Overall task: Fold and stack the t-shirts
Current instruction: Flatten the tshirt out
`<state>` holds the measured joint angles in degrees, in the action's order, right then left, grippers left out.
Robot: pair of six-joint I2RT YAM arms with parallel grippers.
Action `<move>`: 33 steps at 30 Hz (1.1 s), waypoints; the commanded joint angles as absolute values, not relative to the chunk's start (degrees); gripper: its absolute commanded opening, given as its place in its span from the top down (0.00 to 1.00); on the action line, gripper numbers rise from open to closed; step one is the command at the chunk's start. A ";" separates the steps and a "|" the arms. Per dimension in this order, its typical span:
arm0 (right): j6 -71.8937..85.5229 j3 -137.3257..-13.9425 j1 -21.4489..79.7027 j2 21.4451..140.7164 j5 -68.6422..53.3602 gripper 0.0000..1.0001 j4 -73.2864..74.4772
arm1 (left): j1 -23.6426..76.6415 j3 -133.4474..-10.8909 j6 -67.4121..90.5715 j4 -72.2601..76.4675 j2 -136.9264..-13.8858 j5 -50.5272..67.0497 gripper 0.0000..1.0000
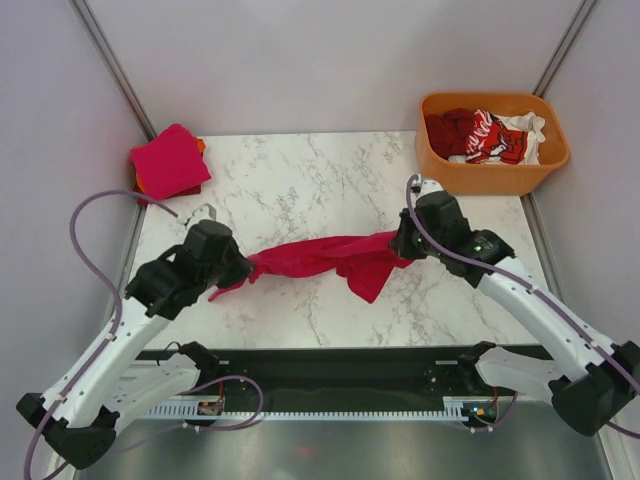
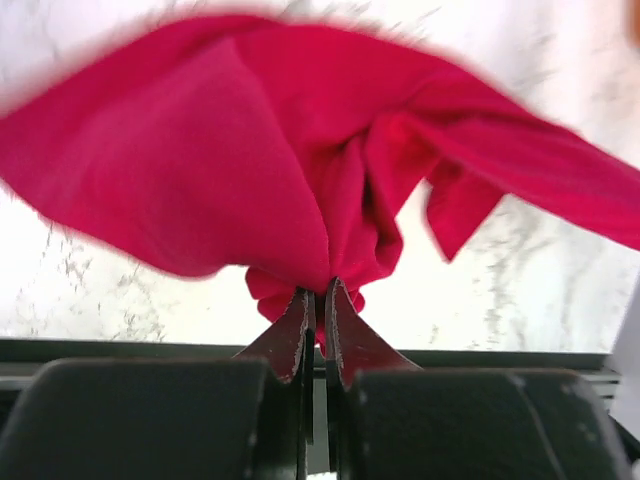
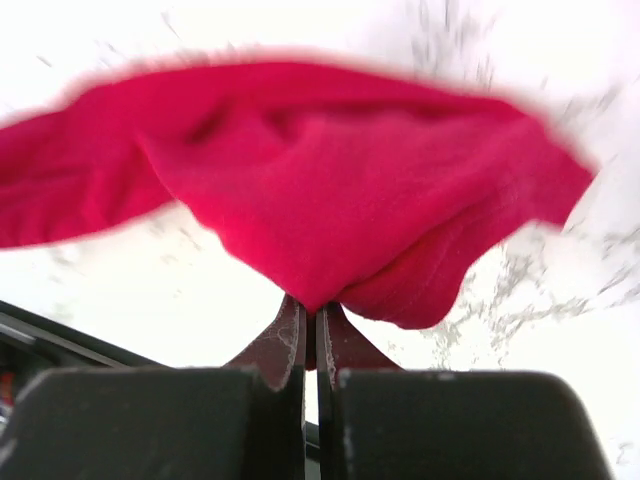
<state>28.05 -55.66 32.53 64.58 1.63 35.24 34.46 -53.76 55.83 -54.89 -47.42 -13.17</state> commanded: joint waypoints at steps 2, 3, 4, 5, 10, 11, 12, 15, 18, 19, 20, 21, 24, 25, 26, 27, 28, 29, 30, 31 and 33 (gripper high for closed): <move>26.28 -65.47 32.78 63.28 7.19 1.00 45.70 | 34.28 -65.81 47.21 -61.96 -50.44 -18.17 0.98; 26.02 -66.87 32.70 63.72 8.34 1.00 45.79 | 34.02 -69.83 46.07 -62.14 -52.45 -19.67 0.98; 25.67 -70.19 32.17 65.37 10.09 1.00 45.70 | 33.67 -71.96 44.92 -62.14 -54.04 -21.43 0.98; 24.45 -72.05 31.56 66.70 12.02 1.00 45.09 | 31.83 -74.07 42.30 -62.05 -55.53 -23.27 0.98; 21.62 -84.87 22.87 82.59 8.44 1.00 41.84 | 22.42 -84.11 33.68 -58.29 -66.78 -16.54 0.98; 21.62 -86.64 21.63 85.84 8.35 1.00 40.10 | 20.24 -83.68 33.05 -56.71 -67.67 -14.35 0.98; 21.62 -88.66 20.49 93.26 8.26 1.00 39.47 | 18.91 -82.02 31.83 -55.30 -68.46 -12.85 0.98; 21.53 -101.82 15.74 111.79 2.75 0.86 40.16 | 11.18 -82.08 30.50 -50.20 -74.51 -7.04 0.98; 21.53 -117.83 13.45 123.97 1.31 0.56 44.38 | 5.63 -88.04 25.78 -45.19 -86.36 -1.16 0.98; 21.71 -121.43 13.36 125.06 1.49 0.25 44.47 | 4.75 -91.02 24.45 -44.83 -90.14 0.25 0.98; 21.53 -122.25 13.45 125.50 1.41 0.07 44.47 | 3.79 -94.27 23.22 -45.87 -93.66 2.18 0.96; 21.36 -122.17 13.62 124.72 1.58 0.02 44.47 | 3.34 -100.66 22.25 -46.75 -100.56 2.55 0.59; 18.91 -115.10 14.85 117.82 5.08 0.02 43.69 | 2.29 -108.54 23.29 -51.41 -106.35 1.31 0.25; 18.37 -111.74 15.29 115.25 5.36 0.02 42.81 | 2.29 -108.54 23.38 -51.42 -106.00 0.80 0.14; 18.28 -107.97 15.81 112.27 5.19 0.02 41.67 | 2.29 -107.67 23.73 -51.33 -105.39 0.18 0.01; 18.28 -99.14 16.78 105.97 4.23 0.02 40.18 | 2.29 -107.14 23.73 -51.33 -104.25 -1.83 0.00; 19.15 -94.44 17.40 102.69 1.70 0.02 36.69 | 2.29 -106.53 23.38 -51.42 -103.63 -3.85 0.00; 19.68 -89.61 18.10 99.44 0.19 0.02 34.74 | 2.29 -104.78 23.20 -51.42 -102.93 -4.39 0.01; 20.56 -81.03 20.19 93.84 -1.30 0.02 32.80 | 2.29 -103.46 23.20 -51.50 -101.79 -4.48 0.05; 21.44 -77.47 21.26 91.52 -2.19 0.02 30.70 | 2.37 -101.79 23.12 -51.50 -99.34 -3.96 0.06; 24.25 -68.00 24.76 86.25 -3.34 0.04 29.19 | 2.37 -95.12 24.42 -51.24 -95.64 -4.39 0.10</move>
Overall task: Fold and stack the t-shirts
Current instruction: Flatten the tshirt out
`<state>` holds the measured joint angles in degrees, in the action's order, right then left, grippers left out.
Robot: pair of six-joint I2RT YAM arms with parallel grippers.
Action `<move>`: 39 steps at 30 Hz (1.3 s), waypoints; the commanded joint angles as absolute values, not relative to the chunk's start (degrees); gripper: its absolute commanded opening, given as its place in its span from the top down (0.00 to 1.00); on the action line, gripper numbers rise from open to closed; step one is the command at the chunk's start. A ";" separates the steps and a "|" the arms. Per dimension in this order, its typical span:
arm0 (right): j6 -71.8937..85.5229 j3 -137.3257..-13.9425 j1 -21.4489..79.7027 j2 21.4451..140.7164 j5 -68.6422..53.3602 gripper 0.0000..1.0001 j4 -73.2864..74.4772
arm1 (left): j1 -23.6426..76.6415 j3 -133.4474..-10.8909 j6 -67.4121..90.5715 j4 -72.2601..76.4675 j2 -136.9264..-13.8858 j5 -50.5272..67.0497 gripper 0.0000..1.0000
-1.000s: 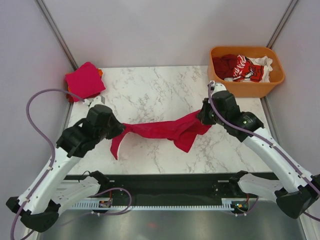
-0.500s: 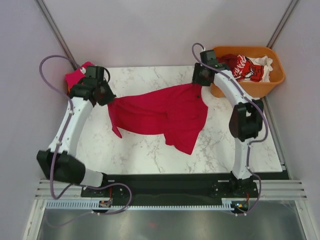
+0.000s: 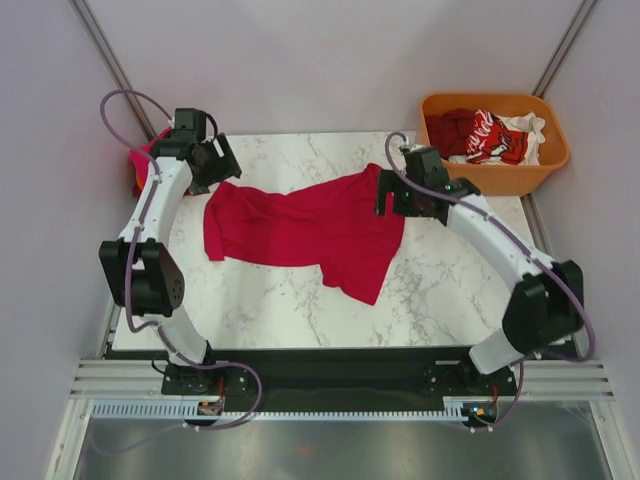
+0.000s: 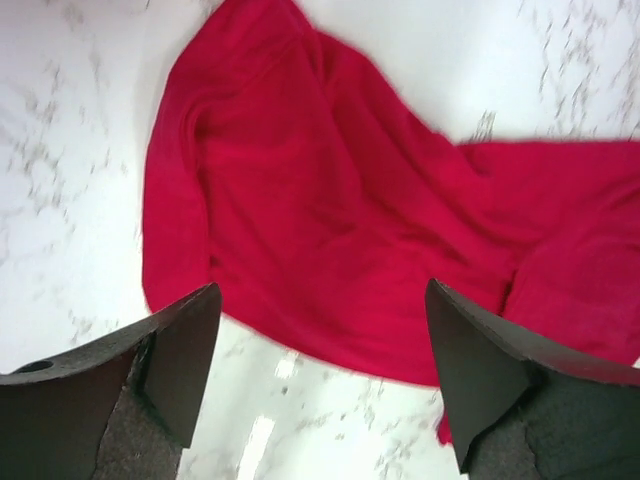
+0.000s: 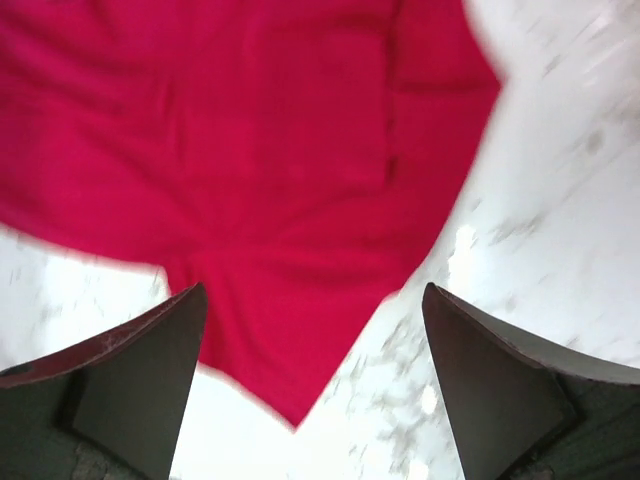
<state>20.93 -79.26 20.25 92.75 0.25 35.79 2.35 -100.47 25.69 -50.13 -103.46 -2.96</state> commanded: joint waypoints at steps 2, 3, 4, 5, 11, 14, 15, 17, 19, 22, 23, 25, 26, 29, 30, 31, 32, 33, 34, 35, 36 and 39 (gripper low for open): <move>26.09 -61.99 27.41 83.77 -3.95 0.04 26.04 | 2.29 -85.85 25.22 -49.67 -89.32 -5.53 0.12; 27.50 -57.00 29.95 82.45 -5.35 0.06 24.80 | 2.29 -82.48 25.66 -48.44 -87.47 -5.97 0.12; 28.21 -55.04 31.28 82.44 -5.80 0.09 22.87 | 2.29 -79.40 25.66 -48.43 -84.32 -5.98 0.12; 28.47 -53.37 32.51 82.79 -6.06 0.11 22.16 | 2.20 -73.88 25.66 -48.43 -83.50 -5.98 0.12; 29.27 -48.69 34.54 87.27 -3.69 0.18 18.89 | 2.20 -64.43 28.30 -39.73 -85.68 -2.63 0.16; 28.83 -48.96 34.72 88.15 -3.78 0.18 19.86 | 2.20 -64.34 27.51 -39.64 -87.18 -5.79 0.13; 28.74 -48.26 34.63 88.07 -3.87 0.18 19.78 | 2.11 -64.25 27.16 -39.64 -88.23 -6.50 0.12; 28.74 -47.29 34.72 87.98 -4.30 0.18 19.86 | 1.85 -64.25 26.90 -39.64 -89.55 -6.94 0.12; 28.91 -45.71 34.98 87.19 -4.74 0.21 19.69 | 1.84 -64.51 26.63 -39.73 -91.75 -7.64 0.13; 29.97 -43.34 36.12 85.52 -5.01 0.25 18.64 | 1.76 -65.91 26.54 -39.73 -94.73 -9.40 0.16; 30.06 -42.90 36.38 85.34 -4.92 0.25 18.37 | 1.76 -66.70 26.46 -39.73 -95.36 -10.01 0.16; 29.97 -42.10 36.65 85.43 -5.27 0.26 18.19 | 1.76 -67.06 26.54 -39.81 -97.37 -12.72 0.23; 29.97 -41.84 36.74 85.08 -5.19 0.27 18.11 | 1.76 -67.15 26.63 -39.99 -97.99 -13.53 0.26; 29.88 -40.61 36.74 84.38 -5.10 0.28 17.41 | 1.76 -67.24 27.59 -39.99 -100.18 -15.38 0.41; 29.71 -40.26 36.74 84.29 -5.18 0.28 17.32 | 1.84 -67.15 27.60 -39.99 -100.54 -15.55 0.42; 29.71 -40.17 36.74 84.29 -5.36 0.29 17.23 | 1.76 -67.15 27.77 -40.16 -100.81 -16.34 0.46; 29.45 -40.08 36.65 84.29 -5.36 0.29 17.31 | 1.76 -67.15 27.86 -40.17 -101.16 -16.78 0.49; 29.53 -39.82 36.74 84.29 -5.45 0.29 17.31 | 1.76 -67.06 27.77 -40.17 -101.08 -17.14 0.50; 29.27 -39.73 36.74 84.20 -5.45 0.29 17.14 | 1.76 -66.89 27.86 -40.17 -101.07 -17.31 0.51; 29.18 -39.64 36.74 84.20 -5.62 0.29 17.14 | 1.84 -66.80 27.86 -40.17 -101.34 -17.31 0.51; 29.09 -39.46 36.74 84.11 -5.62 0.29 16.88 | 1.76 -66.80 27.86 -40.17 -101.60 -17.40 0.51; 28.92 -39.29 36.74 84.37 -6.15 0.31 16.52 | 1.84 -66.88 27.95 -40.17 -102.91 -17.84 0.51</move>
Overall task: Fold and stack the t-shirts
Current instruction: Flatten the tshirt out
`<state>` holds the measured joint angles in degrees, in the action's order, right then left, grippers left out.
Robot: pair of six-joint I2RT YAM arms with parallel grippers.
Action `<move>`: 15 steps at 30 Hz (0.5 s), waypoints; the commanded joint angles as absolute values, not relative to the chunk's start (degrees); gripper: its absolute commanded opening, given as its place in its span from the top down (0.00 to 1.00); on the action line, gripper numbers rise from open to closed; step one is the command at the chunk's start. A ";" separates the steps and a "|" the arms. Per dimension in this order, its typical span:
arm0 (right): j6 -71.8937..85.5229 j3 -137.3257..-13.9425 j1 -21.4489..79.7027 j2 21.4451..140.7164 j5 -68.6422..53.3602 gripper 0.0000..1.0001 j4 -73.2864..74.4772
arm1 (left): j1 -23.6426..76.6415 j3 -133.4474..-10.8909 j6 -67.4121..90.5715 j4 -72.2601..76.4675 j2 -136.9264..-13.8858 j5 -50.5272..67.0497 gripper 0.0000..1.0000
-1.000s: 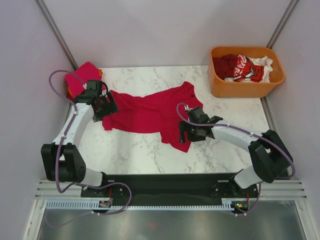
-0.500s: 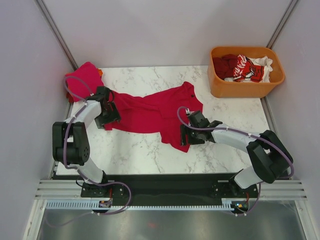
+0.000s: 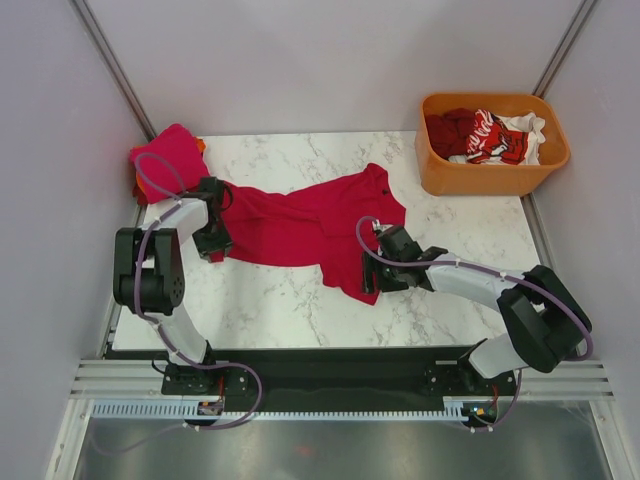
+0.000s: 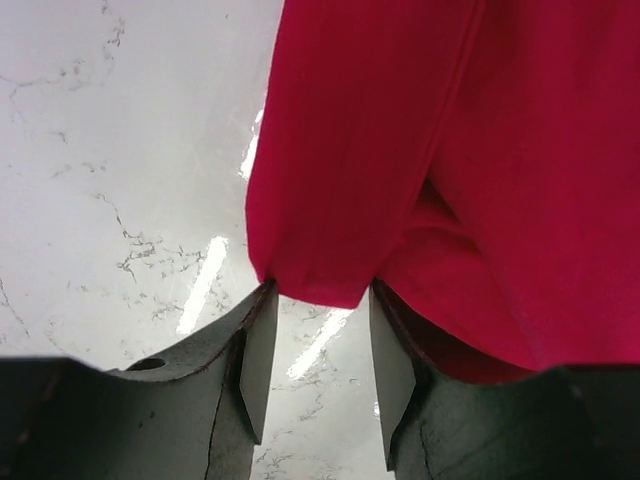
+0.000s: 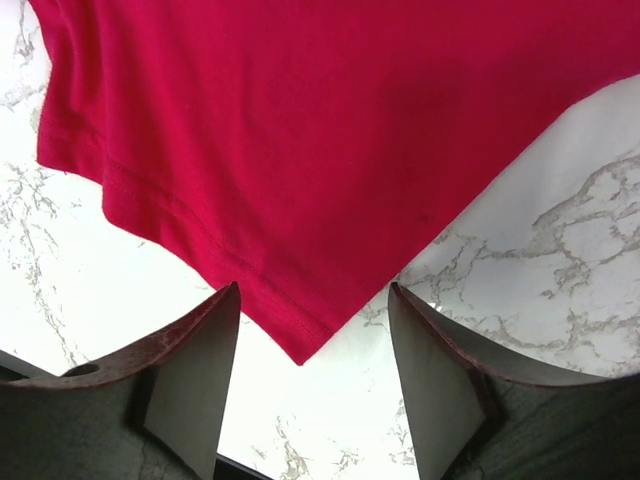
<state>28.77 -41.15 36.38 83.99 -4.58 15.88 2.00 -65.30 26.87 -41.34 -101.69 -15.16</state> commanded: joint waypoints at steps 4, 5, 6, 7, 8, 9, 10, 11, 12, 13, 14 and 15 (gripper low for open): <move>28.83 -38.59 36.74 84.20 -6.42 0.38 15.65 | 1.76 -67.15 27.86 -40.17 -103.97 -18.46 0.61; 28.83 -38.41 36.74 84.11 -6.59 0.41 15.56 | 1.76 -67.15 27.86 -40.17 -103.97 -18.46 0.67; 28.83 -38.06 36.74 84.02 -6.59 0.48 15.47 | 1.76 -67.15 27.77 -40.17 -104.06 -18.54 0.85; 28.83 -37.80 36.74 83.85 -6.59 0.53 15.38 | 1.76 -67.15 27.86 -40.17 -103.89 -18.63 0.91; 28.92 -37.62 36.65 83.50 -6.68 0.58 15.29 | 1.76 -67.15 27.86 -40.17 -103.89 -18.72 0.98; 29.00 -37.18 36.65 83.32 -6.51 0.69 15.21 | 1.84 -67.15 27.95 -40.08 -103.71 -18.72 0.98; 28.92 -37.00 36.65 83.15 -6.50 0.76 15.21 | 1.76 -67.06 27.86 -40.17 -103.45 -18.63 0.98; 28.92 -36.83 36.65 82.80 -6.33 0.79 15.21 | 1.76 -67.06 27.86 -40.08 -103.19 -18.37 0.98; 28.83 -36.57 36.74 82.71 -6.24 0.84 15.21 | 1.84 -66.97 27.77 -40.08 -102.84 -18.20 0.98; 28.83 -36.48 36.65 82.62 -6.15 0.87 15.21 | 1.85 -66.89 27.77 -40.08 -102.05 -17.76 0.98; 28.92 -36.30 36.74 82.36 -6.24 0.91 15.21 | 1.85 -66.71 27.69 -40.17 -101.35 -17.58 0.98; 28.92 -36.21 36.74 82.01 -6.33 0.97 15.38 | 1.76 -66.53 27.69 -40.08 -100.73 -17.58 0.98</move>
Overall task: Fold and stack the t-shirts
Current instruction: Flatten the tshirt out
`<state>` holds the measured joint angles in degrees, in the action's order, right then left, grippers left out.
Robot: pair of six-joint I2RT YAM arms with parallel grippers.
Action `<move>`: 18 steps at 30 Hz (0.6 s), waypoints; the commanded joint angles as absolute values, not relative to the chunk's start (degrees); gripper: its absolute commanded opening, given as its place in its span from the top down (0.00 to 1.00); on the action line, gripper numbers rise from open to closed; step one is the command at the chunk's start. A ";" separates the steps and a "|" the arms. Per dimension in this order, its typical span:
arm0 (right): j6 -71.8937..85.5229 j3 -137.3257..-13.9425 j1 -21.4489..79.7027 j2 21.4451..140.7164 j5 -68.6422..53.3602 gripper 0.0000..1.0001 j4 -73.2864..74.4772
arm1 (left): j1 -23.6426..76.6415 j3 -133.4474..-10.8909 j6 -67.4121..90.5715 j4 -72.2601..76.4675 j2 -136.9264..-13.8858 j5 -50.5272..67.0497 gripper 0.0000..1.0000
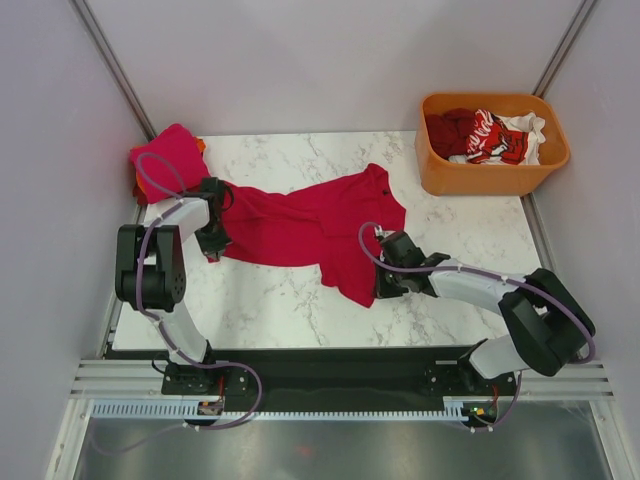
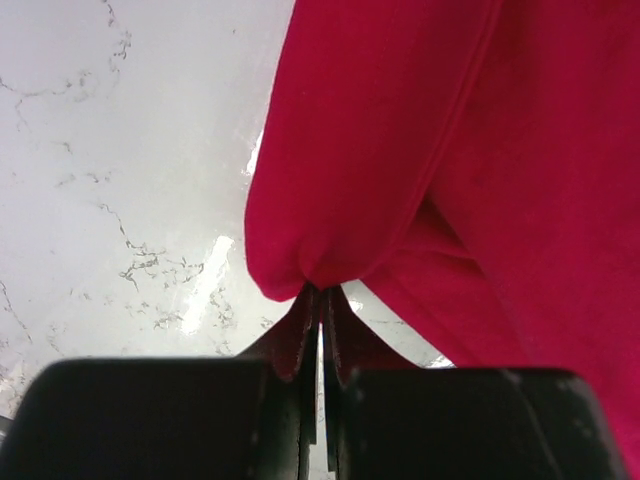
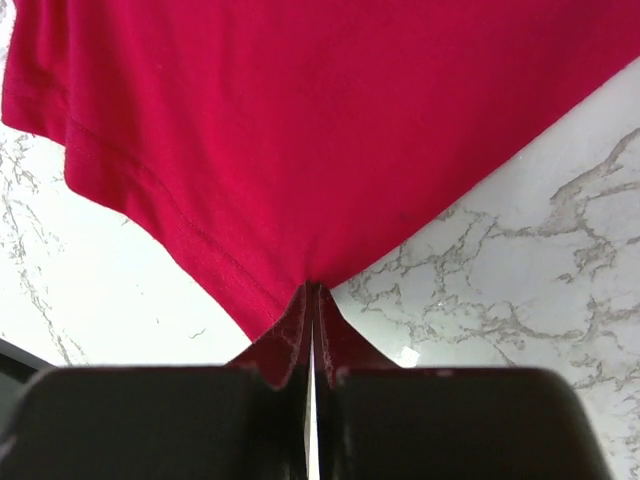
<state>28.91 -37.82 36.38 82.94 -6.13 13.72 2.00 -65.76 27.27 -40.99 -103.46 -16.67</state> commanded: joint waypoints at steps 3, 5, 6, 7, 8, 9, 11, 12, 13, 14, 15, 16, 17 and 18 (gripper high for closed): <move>29.27 -35.95 36.74 80.78 -6.24 1.00 15.64 | 1.85 -65.83 27.07 -40.08 -97.84 -17.58 0.98; 29.71 -36.21 36.74 79.20 -6.68 0.63 17.05 | 1.85 -65.22 26.55 -40.17 -95.64 -17.05 0.98; 29.97 -36.21 36.74 78.41 -7.20 0.49 17.40 | 1.85 -65.13 26.46 -40.17 -94.93 -16.70 0.98; 30.75 -36.21 36.74 77.53 -7.47 0.37 18.27 | 1.85 -64.69 26.37 -40.17 -94.23 -15.92 0.98; 31.11 -36.21 37.00 75.87 -7.47 0.24 18.63 | 1.85 -64.51 26.37 -40.25 -93.44 -15.47 0.98; 31.37 -36.21 37.52 74.98 -7.30 0.22 18.98 | 1.85 -64.42 26.37 -40.17 -92.12 -14.60 0.98; 32.34 -36.12 38.05 73.66 -6.42 0.21 20.12 | 1.85 -64.07 26.28 -40.25 -90.80 -13.19 0.98; 32.43 -36.04 38.49 73.65 -6.16 0.22 20.30 | 1.85 -63.99 26.19 -40.51 -89.57 -11.79 0.98; 32.69 -36.04 38.76 74.00 -6.07 0.21 20.22 | 1.85 -63.64 26.19 -40.43 -89.04 -11.26 0.98; 33.04 -36.04 39.54 74.53 -5.54 0.22 20.13 | 1.85 -63.55 26.10 -40.52 -88.51 -10.73 0.98; 33.31 -36.21 39.99 75.14 -5.28 0.23 19.78 | 1.85 -63.37 25.93 -40.60 -87.90 -10.03 0.98; 33.40 -36.47 40.51 76.71 -5.01 0.23 19.69 | 1.85 -63.11 25.84 -40.69 -87.11 -9.58 0.98; 33.66 -36.74 41.74 77.60 -4.57 0.26 19.43 | 1.85 -62.84 25.58 -40.78 -86.49 -9.32 0.98; 34.18 -36.91 42.27 78.39 -3.87 0.28 18.90 | 1.85 -62.67 25.49 -40.87 -85.96 -8.97 0.98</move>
